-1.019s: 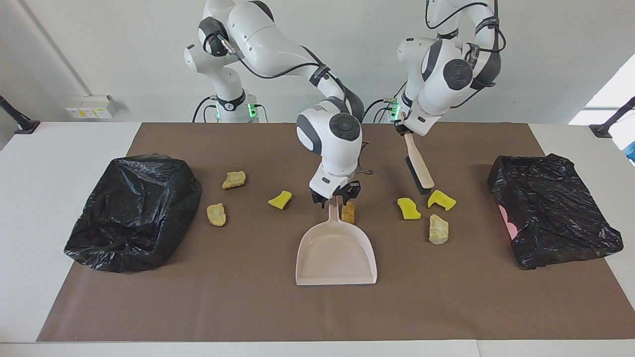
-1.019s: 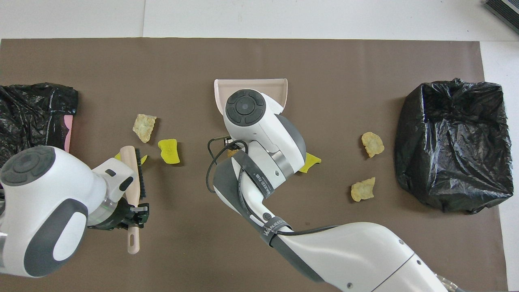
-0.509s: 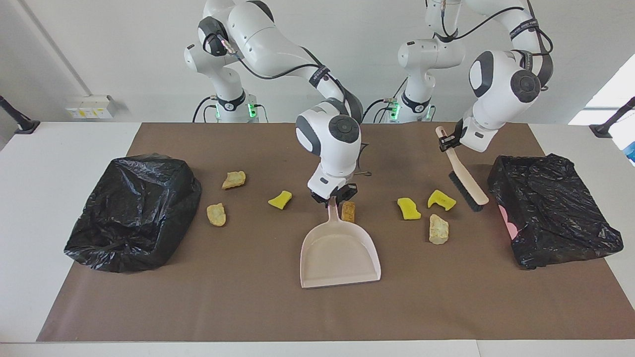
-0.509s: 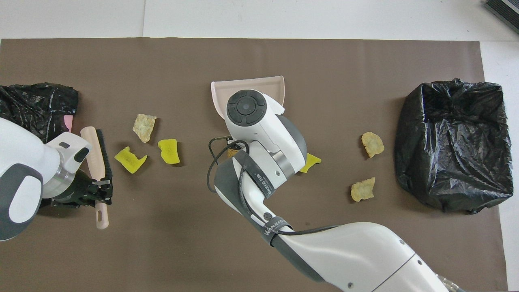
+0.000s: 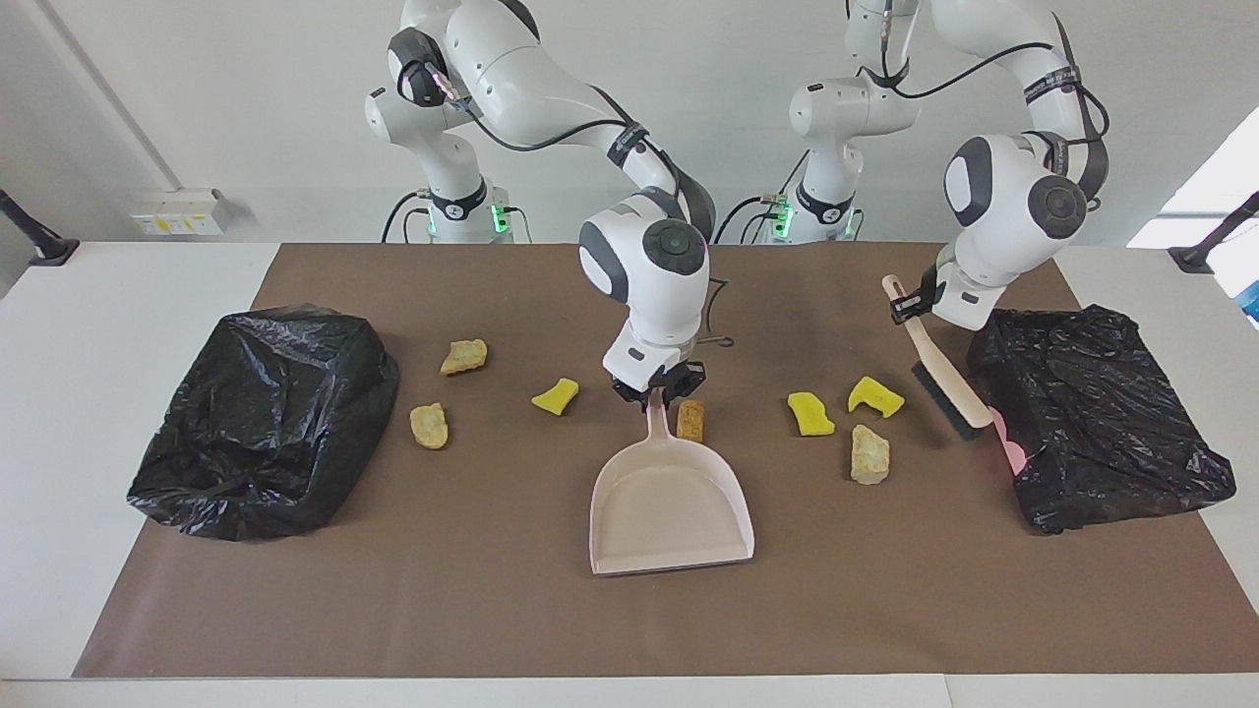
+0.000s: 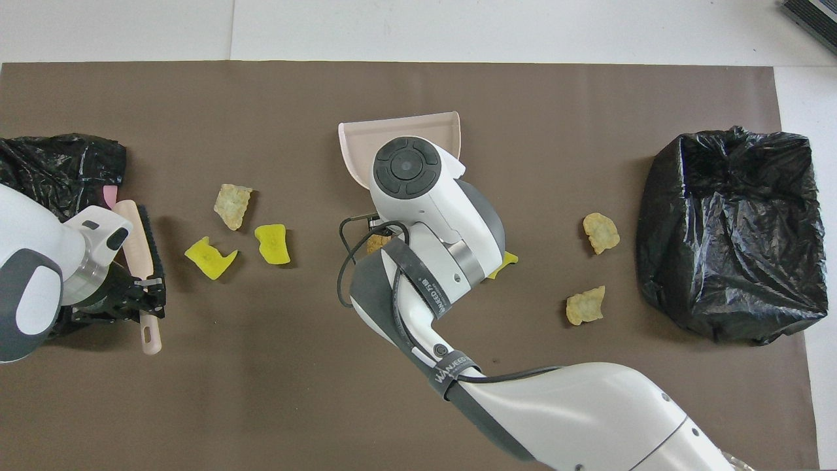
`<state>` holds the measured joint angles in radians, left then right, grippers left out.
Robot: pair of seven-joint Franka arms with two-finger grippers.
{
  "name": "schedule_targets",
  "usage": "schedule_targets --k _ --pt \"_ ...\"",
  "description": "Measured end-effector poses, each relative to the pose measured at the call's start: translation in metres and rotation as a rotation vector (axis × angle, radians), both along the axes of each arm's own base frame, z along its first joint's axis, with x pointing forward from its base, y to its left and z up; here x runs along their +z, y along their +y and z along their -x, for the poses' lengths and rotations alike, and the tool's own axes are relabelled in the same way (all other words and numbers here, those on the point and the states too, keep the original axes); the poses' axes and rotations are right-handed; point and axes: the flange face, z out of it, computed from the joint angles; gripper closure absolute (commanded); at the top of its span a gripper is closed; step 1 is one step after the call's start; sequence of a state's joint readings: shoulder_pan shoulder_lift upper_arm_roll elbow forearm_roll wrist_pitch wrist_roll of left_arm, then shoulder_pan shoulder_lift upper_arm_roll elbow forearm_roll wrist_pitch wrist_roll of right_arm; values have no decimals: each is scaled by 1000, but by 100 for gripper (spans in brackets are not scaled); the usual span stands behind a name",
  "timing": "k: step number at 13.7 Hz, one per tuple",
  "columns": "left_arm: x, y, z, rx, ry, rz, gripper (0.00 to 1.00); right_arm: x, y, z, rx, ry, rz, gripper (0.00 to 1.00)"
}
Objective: Sweep and dump trash in bin
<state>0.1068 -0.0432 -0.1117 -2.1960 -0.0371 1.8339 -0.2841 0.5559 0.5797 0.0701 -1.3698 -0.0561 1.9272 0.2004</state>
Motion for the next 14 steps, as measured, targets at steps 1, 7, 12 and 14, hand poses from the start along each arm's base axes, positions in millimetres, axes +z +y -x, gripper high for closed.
schedule_targets --k 1,7,12,14 --pt "-2 -2 0 -4 -4 0 100 1 -1 1 78 9 7 100" --pt "-15 -30 3 -66 -36 1 100 8 -18 1 645 61 70 100" --pt "-22 -69 11 -138 -37 4 100 -2 -49 -10 951 108 72 100" --pt "-21 -74 9 -117 -56 37 100 -6 -57 -10 990 124 86 100"
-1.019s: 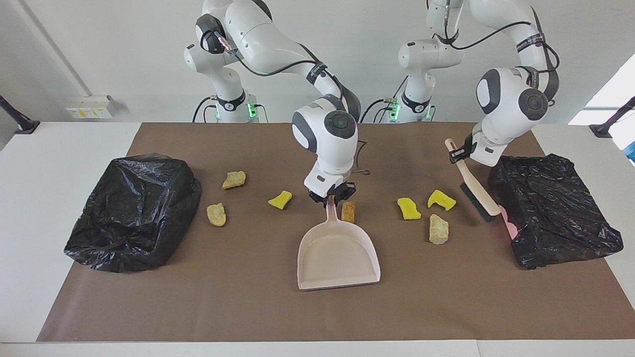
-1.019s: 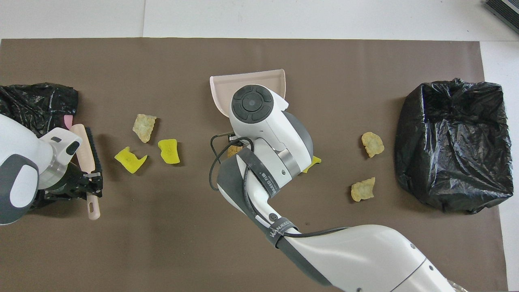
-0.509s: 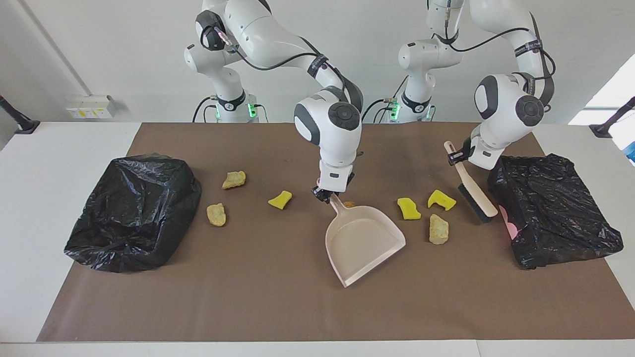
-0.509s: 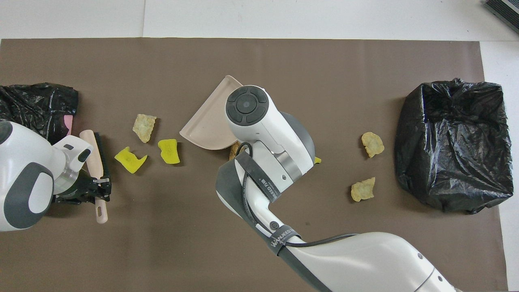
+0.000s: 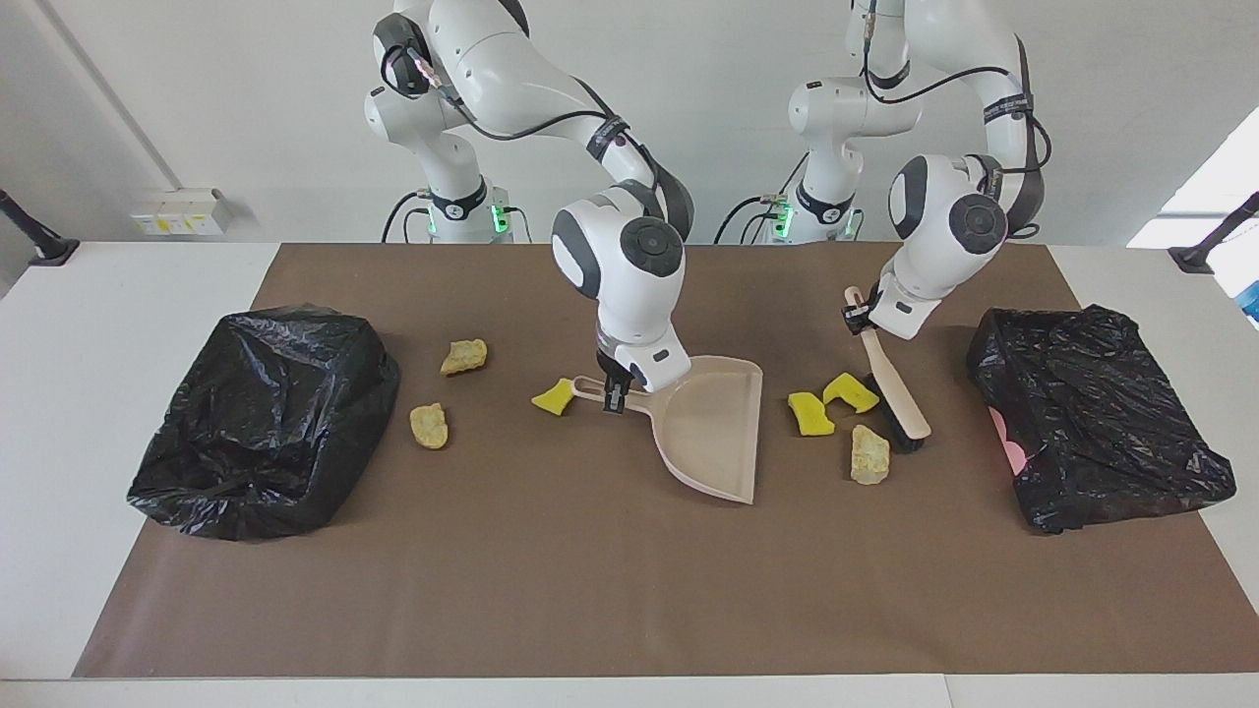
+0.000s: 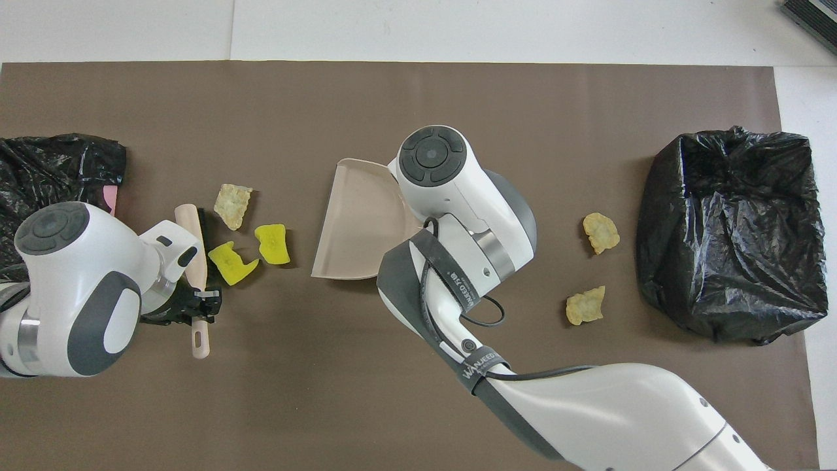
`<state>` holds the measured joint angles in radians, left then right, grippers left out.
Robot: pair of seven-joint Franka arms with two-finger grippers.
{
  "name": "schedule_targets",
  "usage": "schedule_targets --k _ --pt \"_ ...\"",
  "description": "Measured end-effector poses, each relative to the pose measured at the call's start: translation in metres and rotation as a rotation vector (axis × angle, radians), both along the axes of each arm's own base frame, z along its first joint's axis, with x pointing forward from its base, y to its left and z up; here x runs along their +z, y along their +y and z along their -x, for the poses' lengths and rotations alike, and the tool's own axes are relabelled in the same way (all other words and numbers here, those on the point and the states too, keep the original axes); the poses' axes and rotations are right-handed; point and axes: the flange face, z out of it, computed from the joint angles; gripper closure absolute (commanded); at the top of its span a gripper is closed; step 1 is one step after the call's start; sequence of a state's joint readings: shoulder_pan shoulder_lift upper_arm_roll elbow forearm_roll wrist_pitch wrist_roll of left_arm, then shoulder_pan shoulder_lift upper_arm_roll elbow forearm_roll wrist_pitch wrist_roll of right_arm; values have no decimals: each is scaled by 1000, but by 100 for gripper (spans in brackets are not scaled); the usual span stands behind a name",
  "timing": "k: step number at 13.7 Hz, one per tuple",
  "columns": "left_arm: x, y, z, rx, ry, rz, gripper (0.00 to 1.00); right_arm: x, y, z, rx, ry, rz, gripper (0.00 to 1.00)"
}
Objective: Sweep and dump trash in bin
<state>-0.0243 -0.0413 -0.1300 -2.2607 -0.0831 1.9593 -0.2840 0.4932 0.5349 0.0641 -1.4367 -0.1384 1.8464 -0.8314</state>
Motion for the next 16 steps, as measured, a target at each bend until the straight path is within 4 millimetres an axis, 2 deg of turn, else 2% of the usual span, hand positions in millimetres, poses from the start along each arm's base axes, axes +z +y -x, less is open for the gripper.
schedule_targets --k 3,5,7,9,13,16 --pt "2 -14 -3 32 -13 66 100 -1 -3 8 27 -8 40 100" --pt "11 -16 -7 33 -14 80 100 3 -4 13 64 -37 98 100" --pt "30 -6 -15 30 -5 90 100 8 -3 17 104 -57 177 100" --pt "42 14 -22 33 1 93 100 16 2 23 129 -69 223 100" --pt "25 40 -12 12 27 89 100 31 19 31 139 -88 231 100" --pt "17 49 -22 -62 -95 101 100 26 27 27 151 -126 196 100"
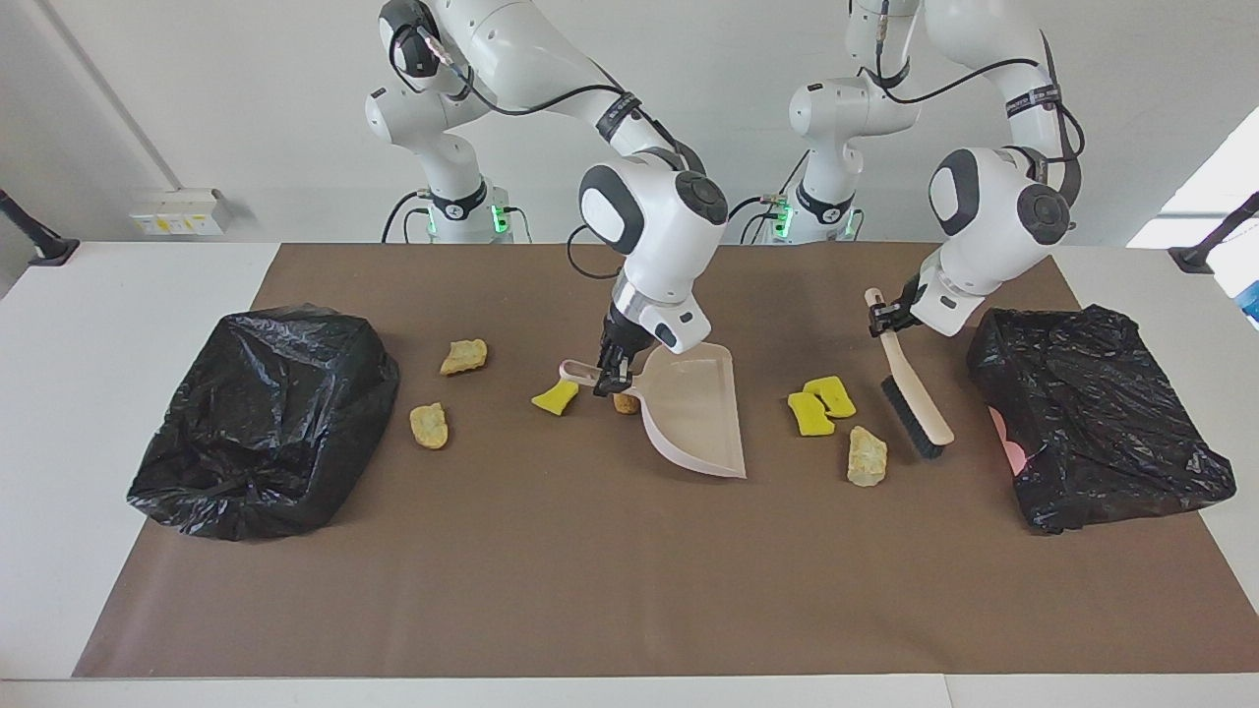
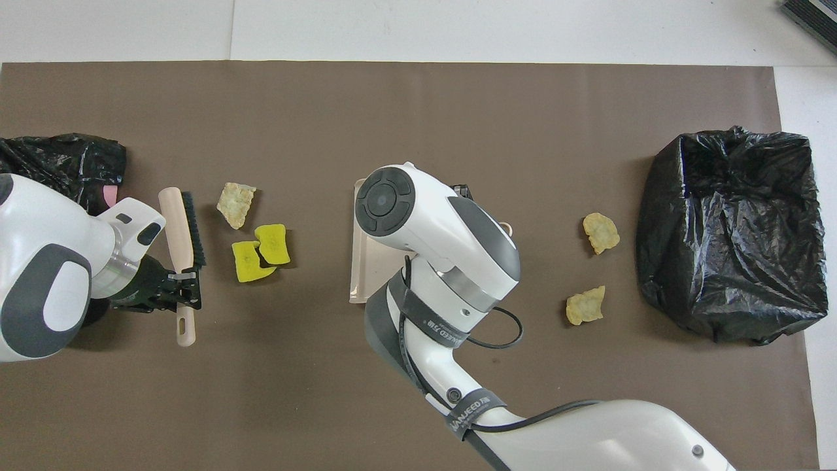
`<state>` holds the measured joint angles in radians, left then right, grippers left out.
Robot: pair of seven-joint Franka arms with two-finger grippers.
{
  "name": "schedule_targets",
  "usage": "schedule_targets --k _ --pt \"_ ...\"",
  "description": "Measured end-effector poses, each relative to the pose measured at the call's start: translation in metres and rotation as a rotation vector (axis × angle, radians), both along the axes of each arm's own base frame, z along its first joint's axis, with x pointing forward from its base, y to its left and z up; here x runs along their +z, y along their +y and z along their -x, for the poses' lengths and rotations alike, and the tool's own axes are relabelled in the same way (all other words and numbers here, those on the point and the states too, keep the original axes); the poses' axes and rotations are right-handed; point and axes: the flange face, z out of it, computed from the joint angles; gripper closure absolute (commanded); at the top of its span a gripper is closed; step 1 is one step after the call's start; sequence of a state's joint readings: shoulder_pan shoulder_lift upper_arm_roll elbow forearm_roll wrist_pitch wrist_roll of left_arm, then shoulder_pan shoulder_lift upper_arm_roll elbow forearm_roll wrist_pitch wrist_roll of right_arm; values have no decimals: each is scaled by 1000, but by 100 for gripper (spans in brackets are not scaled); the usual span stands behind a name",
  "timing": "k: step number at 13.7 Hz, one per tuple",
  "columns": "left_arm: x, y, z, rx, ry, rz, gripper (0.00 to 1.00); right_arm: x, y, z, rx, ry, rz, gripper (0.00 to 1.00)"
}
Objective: Sweep and dump trash in bin
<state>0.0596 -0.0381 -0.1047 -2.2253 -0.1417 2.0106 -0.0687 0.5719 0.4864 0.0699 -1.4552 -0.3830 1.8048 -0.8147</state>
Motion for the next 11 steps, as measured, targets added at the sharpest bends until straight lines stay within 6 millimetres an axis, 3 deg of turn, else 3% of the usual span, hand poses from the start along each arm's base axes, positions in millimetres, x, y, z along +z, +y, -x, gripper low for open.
schedule_targets --k 6,11 --pt "-19 -7 -2 -150 -5 -53 100 -22 6 -1 8 7 -2 100" --pt "-39 -92 22 -157 45 -92 100 -30 7 3 11 24 6 100"
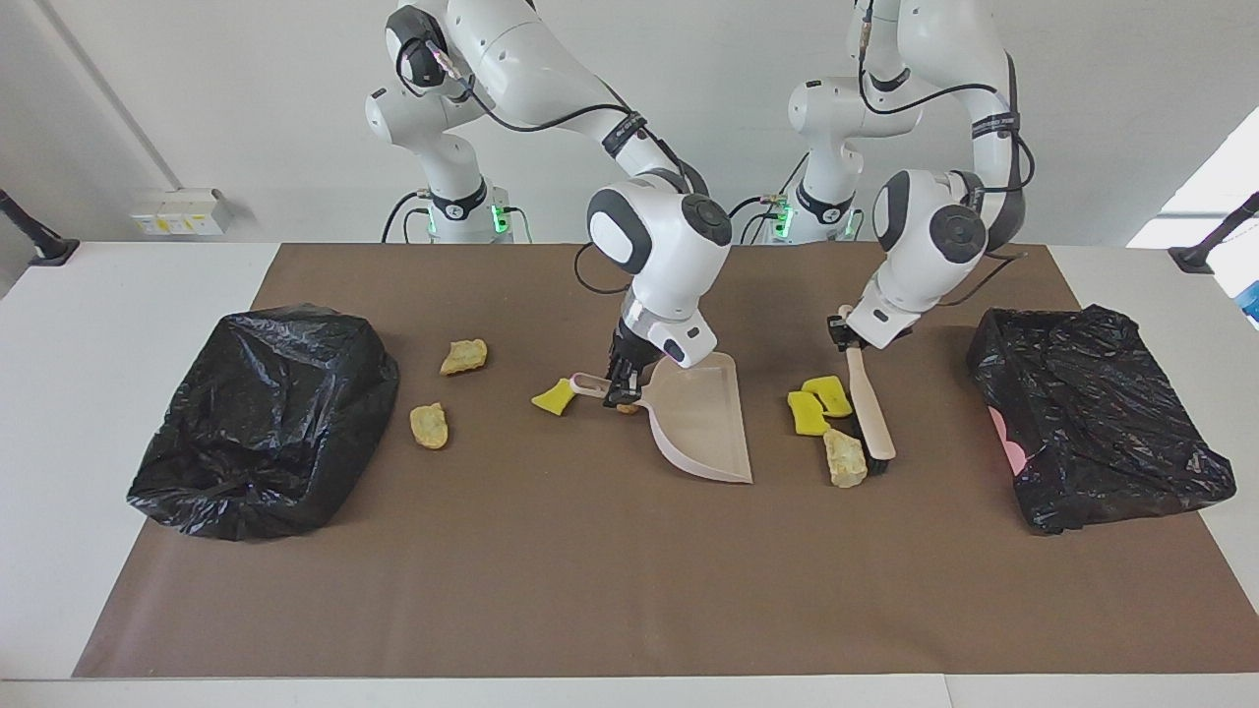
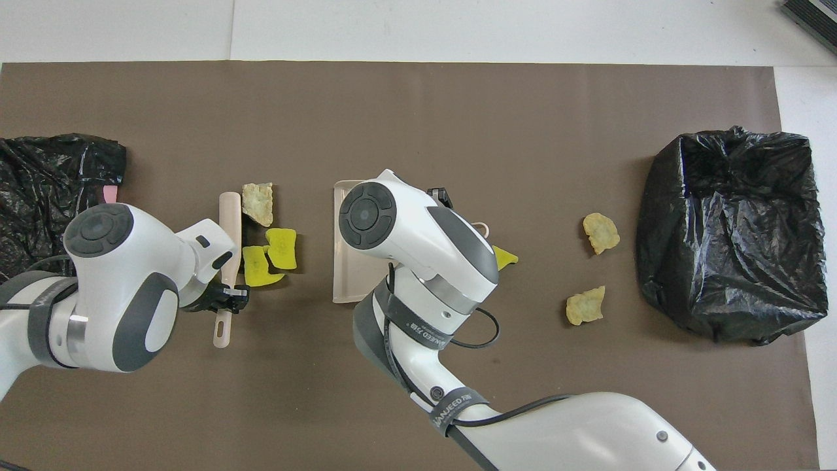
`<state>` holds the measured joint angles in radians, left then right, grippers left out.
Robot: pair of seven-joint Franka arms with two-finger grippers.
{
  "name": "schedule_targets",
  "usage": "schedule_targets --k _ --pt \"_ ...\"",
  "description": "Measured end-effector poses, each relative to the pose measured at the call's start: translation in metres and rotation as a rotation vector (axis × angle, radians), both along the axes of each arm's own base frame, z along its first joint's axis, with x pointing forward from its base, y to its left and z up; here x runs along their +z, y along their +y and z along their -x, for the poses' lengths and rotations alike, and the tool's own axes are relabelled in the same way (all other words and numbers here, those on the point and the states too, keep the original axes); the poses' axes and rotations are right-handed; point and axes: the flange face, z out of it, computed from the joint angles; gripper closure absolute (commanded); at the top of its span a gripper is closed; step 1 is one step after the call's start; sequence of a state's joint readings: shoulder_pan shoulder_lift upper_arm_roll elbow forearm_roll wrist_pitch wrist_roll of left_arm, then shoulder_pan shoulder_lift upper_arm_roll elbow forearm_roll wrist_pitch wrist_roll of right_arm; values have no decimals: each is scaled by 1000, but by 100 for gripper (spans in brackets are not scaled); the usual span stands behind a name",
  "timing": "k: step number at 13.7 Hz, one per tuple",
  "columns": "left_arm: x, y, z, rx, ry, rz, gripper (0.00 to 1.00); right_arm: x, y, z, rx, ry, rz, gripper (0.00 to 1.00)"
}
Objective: Sweep and dump trash in bin
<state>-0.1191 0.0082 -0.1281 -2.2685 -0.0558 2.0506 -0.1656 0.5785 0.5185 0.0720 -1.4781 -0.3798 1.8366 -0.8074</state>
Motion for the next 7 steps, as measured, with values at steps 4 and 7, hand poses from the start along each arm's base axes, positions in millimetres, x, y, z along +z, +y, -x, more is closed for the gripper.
schedule_targets --k 4,7 --pt "-2 -42 21 -61 -2 4 100 -4 0 4 -4 11 -1 100" --pt "2 -95 38 -100 -25 84 100 -5 0 6 -13 17 -8 100"
